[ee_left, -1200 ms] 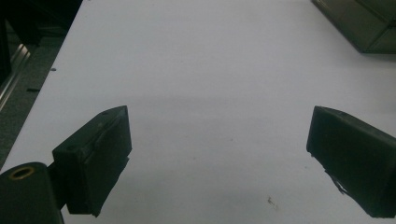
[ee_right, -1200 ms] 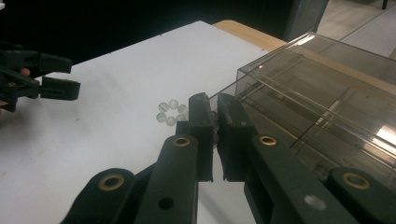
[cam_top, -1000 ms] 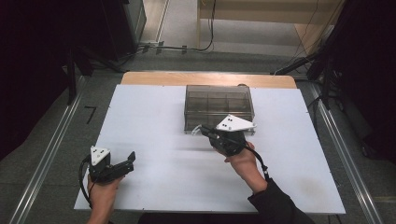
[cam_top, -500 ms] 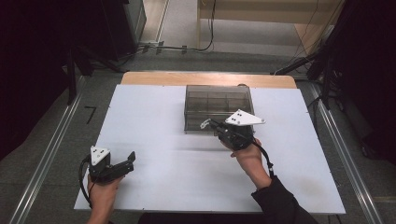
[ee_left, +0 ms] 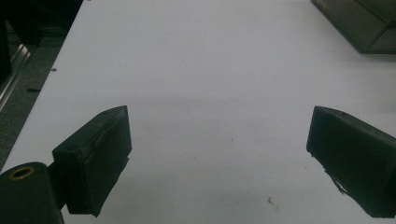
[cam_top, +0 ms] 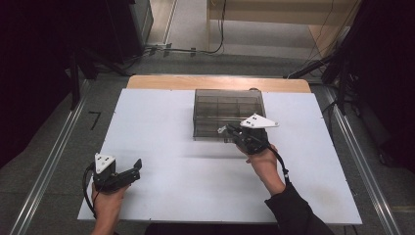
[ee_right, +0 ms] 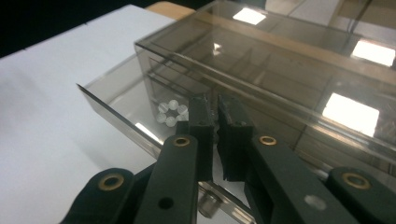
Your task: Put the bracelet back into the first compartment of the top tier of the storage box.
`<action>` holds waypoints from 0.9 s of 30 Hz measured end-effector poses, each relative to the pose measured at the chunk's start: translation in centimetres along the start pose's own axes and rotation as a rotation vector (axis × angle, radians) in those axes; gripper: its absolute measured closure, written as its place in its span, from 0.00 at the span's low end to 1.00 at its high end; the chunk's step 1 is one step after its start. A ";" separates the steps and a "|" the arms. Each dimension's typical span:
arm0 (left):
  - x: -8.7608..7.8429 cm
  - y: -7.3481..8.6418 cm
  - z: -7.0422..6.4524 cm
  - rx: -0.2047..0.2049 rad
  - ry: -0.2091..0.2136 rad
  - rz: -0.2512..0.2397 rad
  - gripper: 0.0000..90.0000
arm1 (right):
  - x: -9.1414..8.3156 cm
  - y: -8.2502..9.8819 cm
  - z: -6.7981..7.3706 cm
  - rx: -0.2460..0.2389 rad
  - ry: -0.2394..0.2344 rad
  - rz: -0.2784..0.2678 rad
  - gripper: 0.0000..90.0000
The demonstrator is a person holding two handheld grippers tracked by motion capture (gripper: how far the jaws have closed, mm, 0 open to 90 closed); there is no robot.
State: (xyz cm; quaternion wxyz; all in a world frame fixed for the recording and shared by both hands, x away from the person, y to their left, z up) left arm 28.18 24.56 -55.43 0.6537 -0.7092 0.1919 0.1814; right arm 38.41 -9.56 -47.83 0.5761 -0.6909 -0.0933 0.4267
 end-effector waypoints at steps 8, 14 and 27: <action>0.0 0.0 0.0 0.001 0.000 0.000 0.08 | 0.5 0.7 -0.6 0.027 0.016 0.047 0.91; 0.0 0.0 0.0 0.000 0.000 0.000 0.08 | 0.4 0.7 -0.6 0.049 -0.004 0.044 0.82; 0.0 0.0 0.0 -0.002 0.000 -0.002 0.08 | 0.0 0.7 -0.5 0.080 -0.027 0.043 0.54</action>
Point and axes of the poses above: each handheld gripper's, and its own axes: x roughly forward along the jaws, y roughly out of its underside, z roughly to its left, the point moved 8 cm from there along x, roughly forward along the jaws, and after that the axes turned 4 degrees about -y, right-handed, at the moved point
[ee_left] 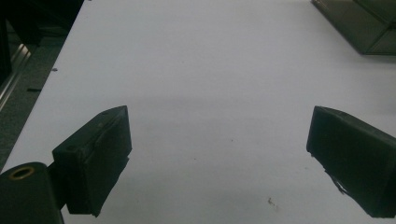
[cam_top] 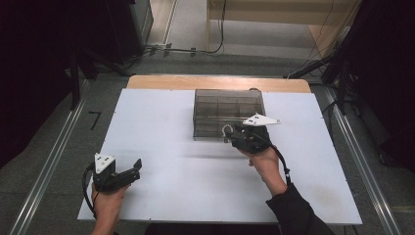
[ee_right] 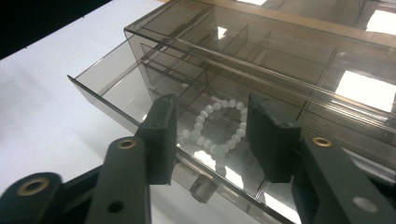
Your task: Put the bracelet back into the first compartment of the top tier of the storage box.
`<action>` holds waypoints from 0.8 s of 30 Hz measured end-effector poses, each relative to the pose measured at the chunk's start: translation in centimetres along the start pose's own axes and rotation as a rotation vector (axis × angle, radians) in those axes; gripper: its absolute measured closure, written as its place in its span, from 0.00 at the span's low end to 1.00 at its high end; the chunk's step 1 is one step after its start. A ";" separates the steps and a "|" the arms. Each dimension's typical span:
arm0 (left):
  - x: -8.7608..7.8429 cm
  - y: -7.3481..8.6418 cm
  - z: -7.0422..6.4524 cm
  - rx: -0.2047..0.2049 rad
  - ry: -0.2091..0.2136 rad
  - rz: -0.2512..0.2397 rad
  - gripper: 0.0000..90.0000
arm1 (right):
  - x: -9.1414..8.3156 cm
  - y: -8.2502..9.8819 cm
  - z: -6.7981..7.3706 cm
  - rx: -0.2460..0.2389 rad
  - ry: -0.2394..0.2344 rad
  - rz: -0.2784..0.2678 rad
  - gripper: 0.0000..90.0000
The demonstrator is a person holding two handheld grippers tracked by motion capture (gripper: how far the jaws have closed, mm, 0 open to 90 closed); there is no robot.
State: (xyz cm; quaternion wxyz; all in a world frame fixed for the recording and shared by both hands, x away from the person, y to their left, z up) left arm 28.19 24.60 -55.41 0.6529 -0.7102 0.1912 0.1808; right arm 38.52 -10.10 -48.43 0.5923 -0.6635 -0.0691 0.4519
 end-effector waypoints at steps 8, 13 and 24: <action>0.0 0.0 0.0 -0.002 0.003 0.001 0.08 | -0.8 0.1 0.0 0.002 0.005 -0.008 0.44; 0.0 0.1 -0.1 -0.003 0.004 0.002 0.08 | -2.0 0.2 -0.2 0.006 0.005 -0.020 0.41; 0.1 0.1 -0.1 0.002 0.002 0.007 0.08 | -4.5 0.7 -1.6 0.018 0.021 -0.042 0.40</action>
Point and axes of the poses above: each handheld gripper's, and its own axes: x roughly forward along the jaws, y roughly out of its underside, z roughly to its left, the point moved 8 cm from there along x, roughly forward along the jaws, and after that the axes turned 4 degrees about -y, right-handed, at the moved point
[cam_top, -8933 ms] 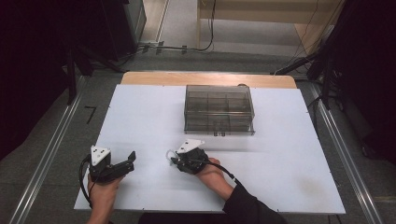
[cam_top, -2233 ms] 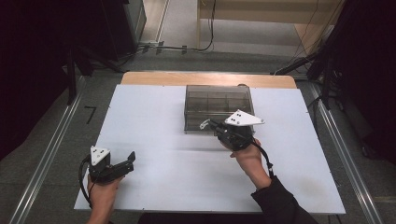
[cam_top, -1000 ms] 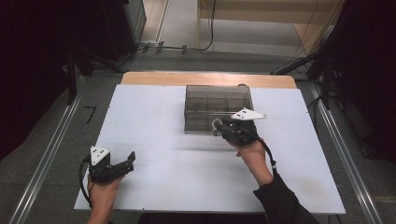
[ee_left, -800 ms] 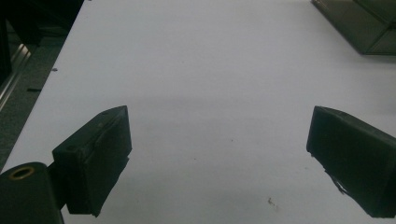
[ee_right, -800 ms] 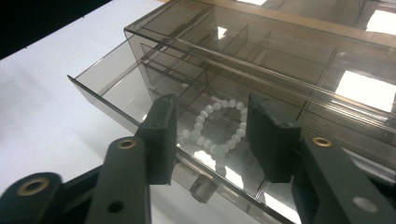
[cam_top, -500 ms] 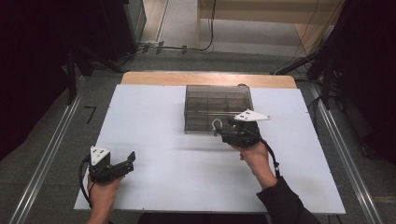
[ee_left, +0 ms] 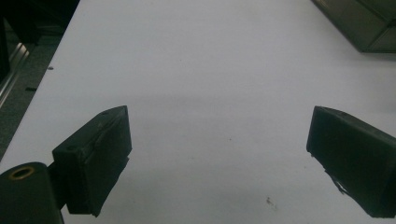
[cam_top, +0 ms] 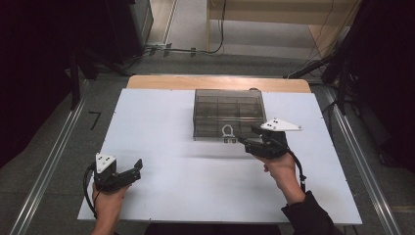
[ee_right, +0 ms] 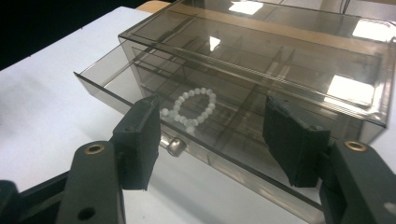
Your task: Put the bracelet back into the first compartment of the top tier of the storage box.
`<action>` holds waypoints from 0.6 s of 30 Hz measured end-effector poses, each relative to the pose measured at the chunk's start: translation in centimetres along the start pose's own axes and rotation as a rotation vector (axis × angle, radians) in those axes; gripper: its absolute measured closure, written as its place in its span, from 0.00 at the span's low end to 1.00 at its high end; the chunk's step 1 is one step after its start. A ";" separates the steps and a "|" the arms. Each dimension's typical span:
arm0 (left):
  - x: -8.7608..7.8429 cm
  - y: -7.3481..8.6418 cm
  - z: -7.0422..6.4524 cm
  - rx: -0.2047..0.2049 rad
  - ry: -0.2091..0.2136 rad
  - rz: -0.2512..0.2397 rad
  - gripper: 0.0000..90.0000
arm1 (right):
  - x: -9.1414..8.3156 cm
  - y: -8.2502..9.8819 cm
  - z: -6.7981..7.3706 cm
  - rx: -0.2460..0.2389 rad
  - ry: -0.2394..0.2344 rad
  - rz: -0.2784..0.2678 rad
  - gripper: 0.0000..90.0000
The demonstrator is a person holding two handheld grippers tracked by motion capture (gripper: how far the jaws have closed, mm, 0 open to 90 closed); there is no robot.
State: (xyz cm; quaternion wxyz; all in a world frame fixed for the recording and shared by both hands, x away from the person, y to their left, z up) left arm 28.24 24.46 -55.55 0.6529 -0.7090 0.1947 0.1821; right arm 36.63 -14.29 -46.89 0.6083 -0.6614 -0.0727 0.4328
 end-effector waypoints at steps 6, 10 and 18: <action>0.0 0.0 0.0 -0.016 0.014 -0.010 0.08 | -1.2 0.7 -0.8 -0.002 0.008 -0.004 0.39; -0.1 -0.1 -0.2 -0.010 0.019 -0.022 0.07 | -2.2 1.6 -1.5 -0.002 0.017 -0.009 0.38; -0.1 -0.5 -1.1 -0.022 0.080 -0.043 0.04 | -3.3 3.4 -2.9 0.014 0.041 0.006 0.38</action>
Point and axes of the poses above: each handheld gripper's, and its own axes: x roughly forward along the jaws, y roughly out of its underside, z roughly to its left, the point moved 8 cm from there along x, roughly forward along the jaws, and after that the axes turned 4 degrees about -y, right-handed, at the moved point
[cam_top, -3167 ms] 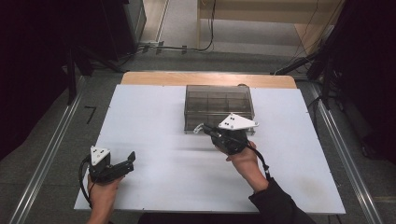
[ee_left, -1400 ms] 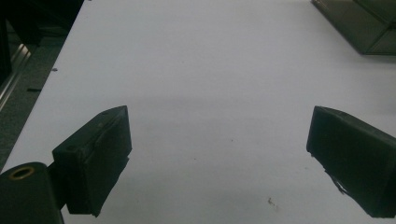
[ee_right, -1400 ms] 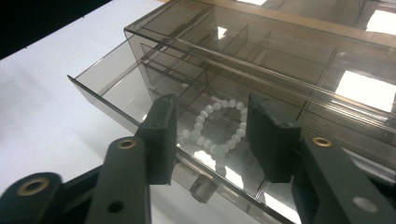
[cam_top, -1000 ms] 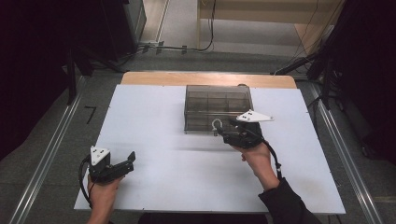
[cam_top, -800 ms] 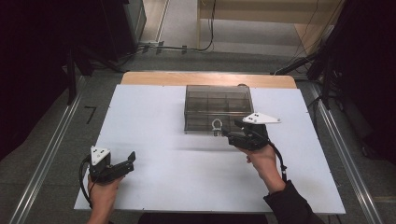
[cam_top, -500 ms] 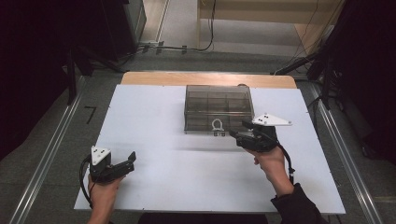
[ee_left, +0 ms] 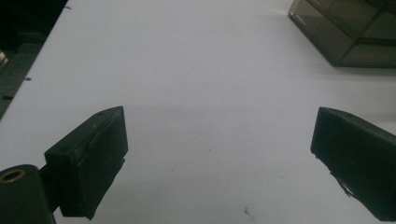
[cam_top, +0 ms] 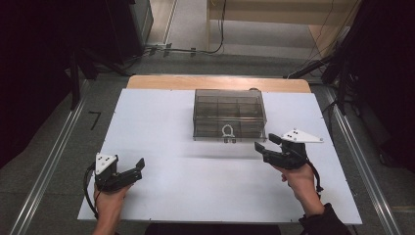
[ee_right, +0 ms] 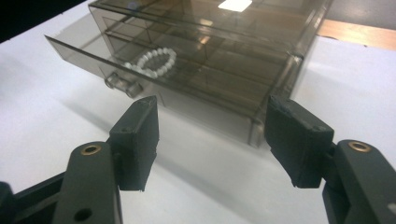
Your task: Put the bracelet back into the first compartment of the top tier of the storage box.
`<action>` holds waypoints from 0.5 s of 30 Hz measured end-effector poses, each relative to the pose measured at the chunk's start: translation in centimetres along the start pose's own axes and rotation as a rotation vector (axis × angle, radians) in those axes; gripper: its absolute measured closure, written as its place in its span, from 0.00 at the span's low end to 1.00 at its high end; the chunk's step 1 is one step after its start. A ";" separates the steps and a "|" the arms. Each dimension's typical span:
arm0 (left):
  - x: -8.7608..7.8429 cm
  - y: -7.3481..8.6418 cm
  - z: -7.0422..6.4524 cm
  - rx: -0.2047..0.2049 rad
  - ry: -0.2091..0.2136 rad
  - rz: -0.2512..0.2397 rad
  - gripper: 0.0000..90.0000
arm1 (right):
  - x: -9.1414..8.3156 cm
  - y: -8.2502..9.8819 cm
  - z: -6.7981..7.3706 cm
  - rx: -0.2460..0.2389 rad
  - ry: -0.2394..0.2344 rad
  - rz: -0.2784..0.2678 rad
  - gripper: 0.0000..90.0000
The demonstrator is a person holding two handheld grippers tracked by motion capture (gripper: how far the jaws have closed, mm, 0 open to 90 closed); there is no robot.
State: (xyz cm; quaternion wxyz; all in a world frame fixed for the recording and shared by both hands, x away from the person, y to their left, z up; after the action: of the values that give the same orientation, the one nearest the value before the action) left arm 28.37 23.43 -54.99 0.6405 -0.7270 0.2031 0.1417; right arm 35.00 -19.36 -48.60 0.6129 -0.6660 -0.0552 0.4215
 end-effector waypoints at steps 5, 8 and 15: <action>-0.2 -0.2 -0.7 -0.007 0.042 -0.023 0.03 | -0.7 1.6 -1.0 -0.010 0.034 0.020 0.37; -0.3 -0.3 -1.2 -0.011 0.064 -0.026 0.01 | -1.2 2.4 -1.8 0.001 0.054 0.023 0.37; -0.5 -0.4 -2.7 0.006 0.108 -0.029 0.00 | -2.8 4.2 -3.4 0.011 0.087 0.027 0.37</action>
State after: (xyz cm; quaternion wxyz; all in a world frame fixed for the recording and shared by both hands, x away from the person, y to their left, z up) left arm 27.99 20.86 -53.99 0.6328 -0.7344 0.2273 0.0923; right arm 33.55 -24.66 -51.18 0.6126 -0.6811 -0.0172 0.4006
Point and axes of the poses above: each handheld gripper's, and its own axes: x roughly forward along the jaws, y roughly out of its underside, z roughly to its left, the point moved 8 cm from there along x, roughly forward along the jaws, and after that the axes turned 4 degrees about -y, right-handed, at the moved point
